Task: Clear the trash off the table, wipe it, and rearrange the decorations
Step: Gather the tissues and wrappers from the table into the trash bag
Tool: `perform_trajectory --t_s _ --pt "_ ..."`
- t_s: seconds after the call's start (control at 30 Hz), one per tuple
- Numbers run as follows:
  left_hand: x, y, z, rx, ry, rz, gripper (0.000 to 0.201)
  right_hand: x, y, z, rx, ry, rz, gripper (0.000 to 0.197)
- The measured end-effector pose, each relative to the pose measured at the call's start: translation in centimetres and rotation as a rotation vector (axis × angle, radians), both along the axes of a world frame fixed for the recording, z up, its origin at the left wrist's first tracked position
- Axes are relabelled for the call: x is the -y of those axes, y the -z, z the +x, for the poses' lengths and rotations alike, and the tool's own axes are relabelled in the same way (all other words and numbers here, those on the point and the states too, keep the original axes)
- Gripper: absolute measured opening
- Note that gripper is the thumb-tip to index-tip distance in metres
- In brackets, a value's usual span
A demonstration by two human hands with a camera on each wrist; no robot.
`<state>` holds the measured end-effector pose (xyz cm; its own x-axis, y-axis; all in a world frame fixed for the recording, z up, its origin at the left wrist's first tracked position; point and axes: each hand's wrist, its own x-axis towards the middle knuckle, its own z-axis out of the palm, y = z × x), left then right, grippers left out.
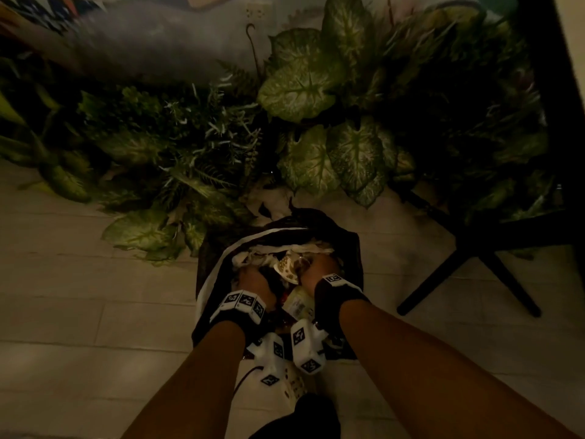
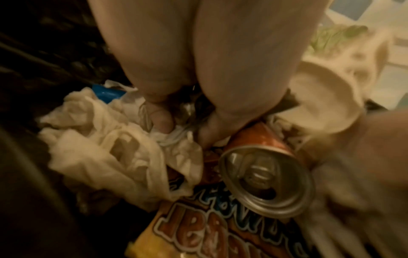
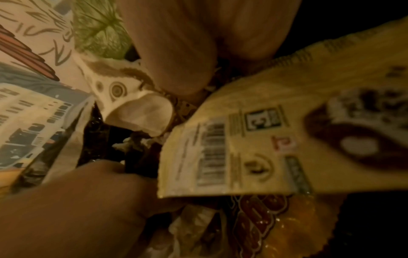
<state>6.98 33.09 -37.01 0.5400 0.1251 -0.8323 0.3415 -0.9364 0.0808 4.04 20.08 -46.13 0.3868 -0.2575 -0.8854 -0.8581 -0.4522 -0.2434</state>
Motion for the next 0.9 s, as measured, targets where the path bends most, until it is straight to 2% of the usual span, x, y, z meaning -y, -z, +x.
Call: perform_trajectory --t_s 0.03,0.07,0.1,0.13,0.2,0.27,0.37,0.4,0.5,0.6,0.67,0.77,0.83,0.9 --pt "0.1 0.3 0.0 0.005 -0.010 -0.001 0.084 -0.1 -1.8 0.1 -0.012 -0.013 0.021 0.110" --pt "0.2 0.4 0.0 0.015 -0.016 -0.001 0.085 0.1 -0.8 -0.3 -0.018 -0.015 0.005 0.119" --pt "0.3 0.6 -0.2 0.020 -0.018 0.006 0.086 0.4 -2.7 -0.3 -0.030 -0.012 0.021 0.122" --pt "0.3 0.8 -0.4 0.016 -0.009 0.017 0.088 0.6 -0.8 -0.7 -0.056 0.026 0.042 0.119" --pt "0.3 0.7 -0.9 -0.010 0.014 0.023 0.092 1.0 -1.9 -0.6 -0.031 0.011 0.053 0.113" --pt "0.1 0.8 -1.0 -0.022 0.013 -0.007 0.091 0.9 -5.3 -0.1 0.049 -0.091 0.053 0.111" --pt "-1.0 1.1 -0.8 0.008 0.027 -0.077 0.087 1.2 -10.2 0.8 0.154 -0.230 0.095 0.092" --pt "-1.5 1.5 -0.8 0.026 0.016 -0.098 0.089 1.5 -10.8 0.8 0.148 -0.222 0.116 0.085" --pt "-1.5 -3.7 -1.2 0.069 -0.012 -0.157 0.104 2.3 -14.0 0.5 0.164 -0.091 0.161 0.078" --pt "-1.2 -8.3 -1.9 0.080 -0.044 -0.181 0.109 2.9 -17.1 -0.1 0.207 -0.053 0.169 0.054" --pt "-1.3 -10.5 -2.5 0.124 -0.057 -0.182 0.101 3.4 -19.6 -0.5 0.221 -0.060 0.182 0.049" --pt "-1.1 -14.0 -3.0 0.188 -0.081 -0.174 0.085 4.2 -23.5 -1.1 0.191 -0.066 0.191 0.052" --pt "-0.7 -16.3 -3.3 0.210 -0.089 -0.161 0.074 4.6 -26.3 -1.7 0.201 -0.084 0.195 0.041" --pt "0.0 -18.6 -3.7 0.250 -0.088 -0.144 0.064 4.9 -29.0 -2.5 0.276 -0.020 0.225 0.032"
